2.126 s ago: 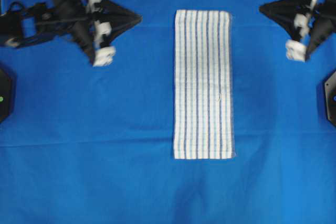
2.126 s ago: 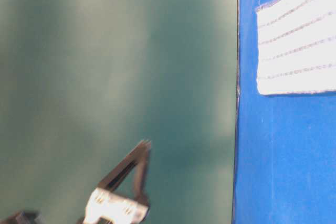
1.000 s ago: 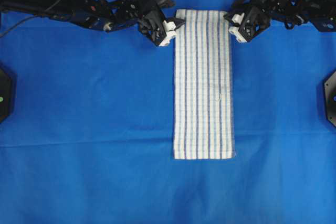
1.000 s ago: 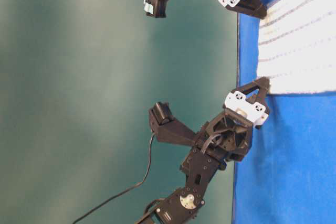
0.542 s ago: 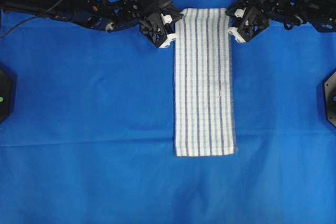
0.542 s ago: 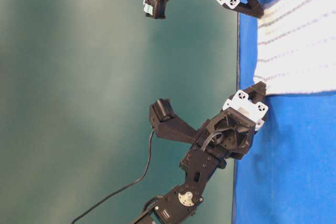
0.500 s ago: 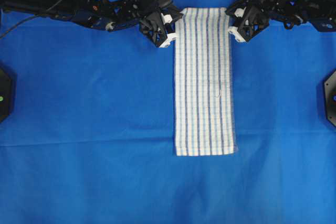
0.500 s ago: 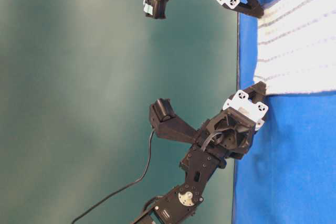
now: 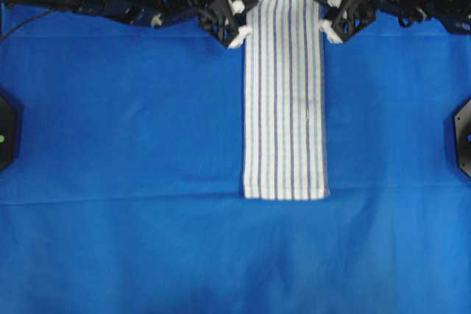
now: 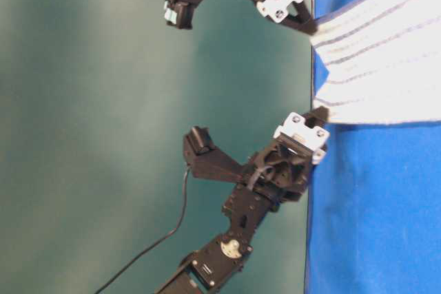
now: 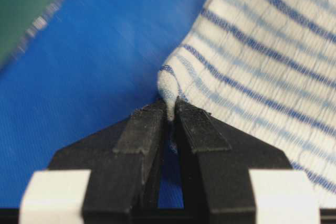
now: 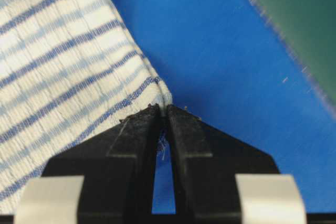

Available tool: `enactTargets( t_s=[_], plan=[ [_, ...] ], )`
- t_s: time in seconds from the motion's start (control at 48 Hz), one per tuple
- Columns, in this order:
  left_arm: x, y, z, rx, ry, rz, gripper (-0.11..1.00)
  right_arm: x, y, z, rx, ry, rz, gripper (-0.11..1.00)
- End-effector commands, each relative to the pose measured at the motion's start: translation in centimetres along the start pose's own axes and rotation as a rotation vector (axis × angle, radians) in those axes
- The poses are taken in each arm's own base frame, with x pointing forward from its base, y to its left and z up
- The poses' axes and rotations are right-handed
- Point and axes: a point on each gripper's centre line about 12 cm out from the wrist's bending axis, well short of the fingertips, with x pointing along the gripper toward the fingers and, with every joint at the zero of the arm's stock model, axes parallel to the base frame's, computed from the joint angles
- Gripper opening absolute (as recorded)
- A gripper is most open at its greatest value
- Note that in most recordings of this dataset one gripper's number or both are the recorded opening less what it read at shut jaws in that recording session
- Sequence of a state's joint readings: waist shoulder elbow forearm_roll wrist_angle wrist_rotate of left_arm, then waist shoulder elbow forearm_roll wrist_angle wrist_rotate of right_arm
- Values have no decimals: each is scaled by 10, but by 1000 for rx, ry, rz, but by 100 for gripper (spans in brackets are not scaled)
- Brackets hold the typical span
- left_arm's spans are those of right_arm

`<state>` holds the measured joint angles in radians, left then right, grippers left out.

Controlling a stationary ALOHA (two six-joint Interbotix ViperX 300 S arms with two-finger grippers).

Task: Fold a vertical towel.
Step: 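Lift the top edge with both grippers and fold it down toward the bottom edge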

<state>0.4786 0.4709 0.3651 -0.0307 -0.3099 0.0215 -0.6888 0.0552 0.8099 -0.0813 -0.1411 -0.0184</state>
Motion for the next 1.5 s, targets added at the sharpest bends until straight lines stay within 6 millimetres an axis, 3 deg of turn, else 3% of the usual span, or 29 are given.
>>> enactTargets(
  t_s=[0.0,0.333,0.667,0.959,1.271,1.48],
  plan=[
    [-3,4,28,-1,-72,6,4,-5,-6,18,-4,-51,-13,8],
    [-8,-6,32,4,-77,-10,4,-12,-7,24,-6,-66,-19,8],
    [-51,-22,51,53,-123,-40,4,-58,-1,42,-14,-135,-12,8],
    [-99,-53,55,113,-161,-107,4,-97,32,29,-44,-187,67,8],
    [-120,-104,31,173,-135,-224,4,-133,86,-1,-62,-177,245,8],
    [-135,-149,16,229,-117,-328,4,-142,119,-24,-69,-78,351,8]
  ],
)
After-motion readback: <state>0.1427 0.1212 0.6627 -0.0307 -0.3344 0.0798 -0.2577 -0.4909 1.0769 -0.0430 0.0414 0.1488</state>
